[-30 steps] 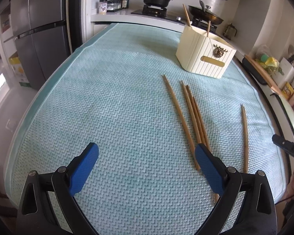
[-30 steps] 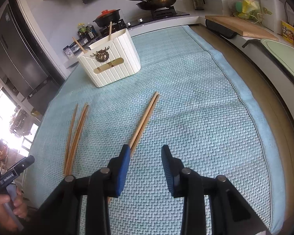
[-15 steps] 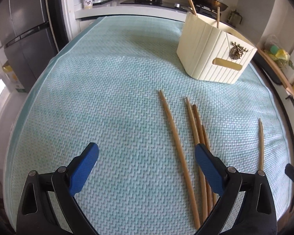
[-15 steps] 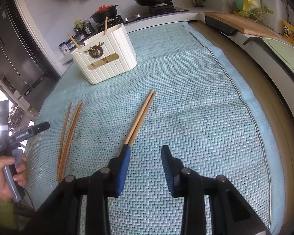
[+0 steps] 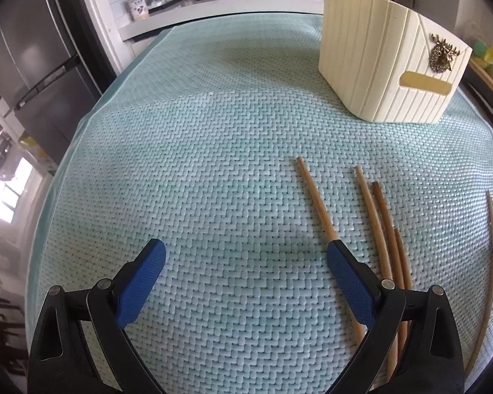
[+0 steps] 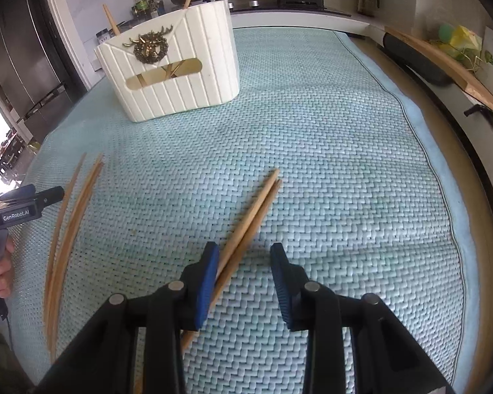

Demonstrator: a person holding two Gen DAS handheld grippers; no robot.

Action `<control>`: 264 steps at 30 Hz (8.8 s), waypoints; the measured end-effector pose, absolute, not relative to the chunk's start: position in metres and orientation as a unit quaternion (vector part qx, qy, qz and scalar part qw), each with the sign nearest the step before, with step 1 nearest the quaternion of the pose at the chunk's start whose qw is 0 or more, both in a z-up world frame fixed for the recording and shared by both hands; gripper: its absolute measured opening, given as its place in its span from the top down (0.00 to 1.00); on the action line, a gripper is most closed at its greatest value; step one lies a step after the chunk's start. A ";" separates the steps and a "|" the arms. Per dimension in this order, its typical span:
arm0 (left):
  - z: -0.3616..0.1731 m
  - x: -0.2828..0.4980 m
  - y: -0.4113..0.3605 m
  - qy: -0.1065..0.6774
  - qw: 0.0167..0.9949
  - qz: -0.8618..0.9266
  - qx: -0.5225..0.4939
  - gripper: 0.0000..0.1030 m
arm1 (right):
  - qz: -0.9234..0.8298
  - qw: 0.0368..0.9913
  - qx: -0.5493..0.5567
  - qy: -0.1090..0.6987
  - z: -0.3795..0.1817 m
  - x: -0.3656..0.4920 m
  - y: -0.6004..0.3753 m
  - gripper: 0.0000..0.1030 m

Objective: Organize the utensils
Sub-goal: 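Grasp a chopstick pair with the right tool while the left tool grasps one chopstick, then lift the chopsticks and carry both tools over the cream box, then open the left tool into the box while the right tool releases its chopsticks, then withdraw both tools from the box back over the remaining chopsticks, then grasp a chopstick with the right tool while the left tool grasps another chopstick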

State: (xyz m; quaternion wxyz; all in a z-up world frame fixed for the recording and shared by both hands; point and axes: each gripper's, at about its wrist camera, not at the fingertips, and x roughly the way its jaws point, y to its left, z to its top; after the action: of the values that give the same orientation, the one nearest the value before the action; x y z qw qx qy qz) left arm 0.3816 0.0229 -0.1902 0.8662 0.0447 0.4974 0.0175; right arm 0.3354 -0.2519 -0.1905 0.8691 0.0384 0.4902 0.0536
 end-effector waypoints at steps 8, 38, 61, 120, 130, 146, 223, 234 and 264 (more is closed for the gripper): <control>-0.194 0.383 0.033 0.501 0.864 0.020 0.036 0.04 | 0.055 0.872 0.049 0.485 -0.182 0.332 -0.254 0.68; -0.189 0.380 0.017 0.497 0.866 0.009 0.047 0.04 | 0.046 0.855 -0.044 0.515 -0.195 0.349 -0.215 0.70; -0.177 0.412 -0.010 0.512 0.855 -0.039 0.076 0.19 | 0.066 0.844 0.020 0.532 -0.199 0.391 -0.231 0.92; 0.022 0.353 0.038 0.354 0.912 -0.194 -0.076 0.96 | 0.142 0.953 0.107 0.246 0.026 0.285 -0.269 0.94; 0.079 0.382 0.025 0.315 0.921 -0.212 -0.086 0.96 | 0.149 0.965 0.114 0.182 0.055 0.341 -0.261 0.94; 0.096 0.479 -0.018 0.287 0.938 -0.183 -0.059 0.96 | 0.131 0.984 0.085 0.086 0.087 0.462 -0.232 0.94; -0.150 0.240 0.007 0.469 0.883 -0.025 0.018 0.01 | 0.078 0.881 0.115 0.452 -0.160 0.219 -0.273 0.31; -0.178 0.269 -0.007 0.495 0.866 -0.034 0.062 0.01 | 0.083 0.879 0.128 0.452 -0.162 0.215 -0.274 0.35; -0.192 0.340 -0.010 0.517 0.853 -0.003 0.076 0.01 | 0.084 0.875 0.082 0.469 -0.161 0.247 -0.270 0.35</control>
State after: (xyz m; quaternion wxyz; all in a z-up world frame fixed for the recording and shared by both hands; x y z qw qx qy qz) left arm 0.3403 -0.0097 -0.1924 0.8526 0.0764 0.5169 -0.0033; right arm 0.2470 -0.2703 -0.1613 0.8755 0.0825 0.4687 0.0841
